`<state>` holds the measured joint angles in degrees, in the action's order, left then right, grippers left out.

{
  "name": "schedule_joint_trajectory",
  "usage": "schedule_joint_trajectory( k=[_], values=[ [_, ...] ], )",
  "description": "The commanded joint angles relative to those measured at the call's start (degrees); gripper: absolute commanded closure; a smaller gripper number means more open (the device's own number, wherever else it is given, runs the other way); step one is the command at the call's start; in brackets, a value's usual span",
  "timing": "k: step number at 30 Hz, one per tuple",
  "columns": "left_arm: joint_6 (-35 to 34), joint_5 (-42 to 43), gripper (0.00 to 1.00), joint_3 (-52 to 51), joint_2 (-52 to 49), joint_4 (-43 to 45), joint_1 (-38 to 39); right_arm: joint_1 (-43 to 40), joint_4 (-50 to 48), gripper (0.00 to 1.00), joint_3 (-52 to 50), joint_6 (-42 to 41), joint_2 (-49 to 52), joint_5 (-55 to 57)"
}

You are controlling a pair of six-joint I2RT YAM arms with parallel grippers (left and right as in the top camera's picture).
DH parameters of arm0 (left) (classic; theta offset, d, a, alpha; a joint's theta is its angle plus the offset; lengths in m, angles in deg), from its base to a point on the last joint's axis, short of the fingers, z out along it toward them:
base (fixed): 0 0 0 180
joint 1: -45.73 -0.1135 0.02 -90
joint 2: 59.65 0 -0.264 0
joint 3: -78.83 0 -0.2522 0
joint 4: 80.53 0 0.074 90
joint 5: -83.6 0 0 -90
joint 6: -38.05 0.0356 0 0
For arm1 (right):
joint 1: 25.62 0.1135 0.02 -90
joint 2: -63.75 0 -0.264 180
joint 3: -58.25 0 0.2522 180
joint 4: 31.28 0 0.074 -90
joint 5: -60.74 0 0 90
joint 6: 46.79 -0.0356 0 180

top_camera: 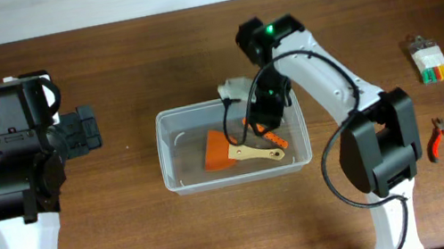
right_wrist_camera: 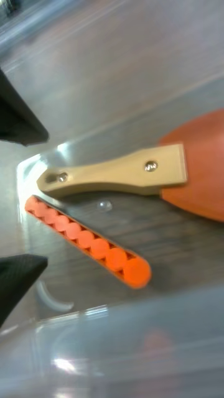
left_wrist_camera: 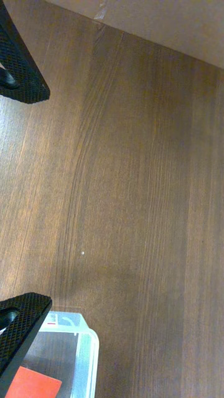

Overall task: Pack container
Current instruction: 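Lower the socket strip beside the scraper and open the right gripper, then withdraw the right gripper rightward toward the red-handled pliers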

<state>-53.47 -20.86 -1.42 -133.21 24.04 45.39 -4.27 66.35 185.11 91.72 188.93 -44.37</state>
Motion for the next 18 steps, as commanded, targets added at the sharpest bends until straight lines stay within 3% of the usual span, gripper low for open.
schedule_joint_trajectory(
  k=[1, 4, 12, 18],
  values=[
    [-0.6, -0.8, 0.01, 1.3, 0.2, -0.1, 0.1, -0.2, 6.2, 0.01, 9.6, -2.3, -4.1, 0.5],
    [-0.6, -0.8, 0.01, 1.3, 0.2, -0.1, 0.1, -1.1, 13.5, 0.01, 17.0, -5.6, -4.1, 3.0],
    [-0.6, -0.8, 0.01, 1.3, 0.2, -0.1, 0.1, -8.2, 13.5, 0.01, 20.1, -31.2, -13.4, 14.5],
    [-0.6, -0.8, 0.01, 1.3, 0.2, -0.1, 0.1, -16.0, 13.5, 0.01, 17.0, -37.1, -25.0, 15.8]
  ],
)
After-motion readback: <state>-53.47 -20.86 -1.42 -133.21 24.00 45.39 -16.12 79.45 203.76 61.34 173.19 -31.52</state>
